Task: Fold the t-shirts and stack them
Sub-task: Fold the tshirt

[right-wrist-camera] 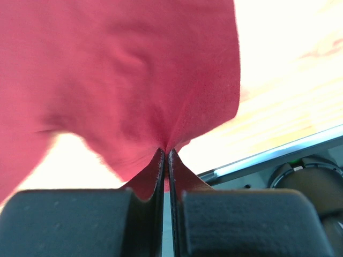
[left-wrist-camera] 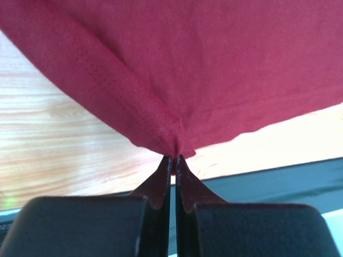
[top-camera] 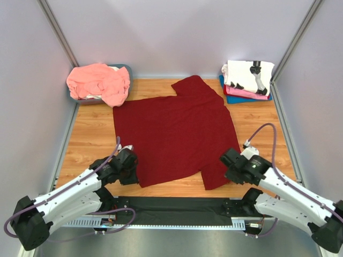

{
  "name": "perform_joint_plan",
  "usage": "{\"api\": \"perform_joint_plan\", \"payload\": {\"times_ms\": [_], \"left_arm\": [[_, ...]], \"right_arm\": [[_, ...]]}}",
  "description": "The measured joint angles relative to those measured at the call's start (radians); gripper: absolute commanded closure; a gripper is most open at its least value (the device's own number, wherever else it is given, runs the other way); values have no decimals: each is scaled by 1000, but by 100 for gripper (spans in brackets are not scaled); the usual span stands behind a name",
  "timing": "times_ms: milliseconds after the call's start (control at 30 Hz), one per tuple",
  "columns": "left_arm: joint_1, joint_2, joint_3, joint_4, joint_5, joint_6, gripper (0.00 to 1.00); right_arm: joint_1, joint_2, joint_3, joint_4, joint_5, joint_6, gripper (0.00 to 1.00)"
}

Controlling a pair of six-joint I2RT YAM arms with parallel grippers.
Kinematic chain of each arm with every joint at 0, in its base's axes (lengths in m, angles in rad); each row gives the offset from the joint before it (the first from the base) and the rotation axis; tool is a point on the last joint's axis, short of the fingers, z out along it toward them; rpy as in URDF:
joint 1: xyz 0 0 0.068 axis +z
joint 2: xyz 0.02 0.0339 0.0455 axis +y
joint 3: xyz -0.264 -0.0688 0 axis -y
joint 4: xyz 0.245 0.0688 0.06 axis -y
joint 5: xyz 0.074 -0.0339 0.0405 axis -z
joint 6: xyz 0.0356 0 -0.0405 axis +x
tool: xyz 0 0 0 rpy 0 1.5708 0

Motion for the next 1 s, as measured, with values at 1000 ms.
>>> {"api": "perform_joint_plan", "payload": {"times_ms": [1000], "left_arm": [[463, 248, 284, -56, 69, 235, 100]], "right_arm": [[-388, 545, 597, 285, 43, -671, 100]]}}
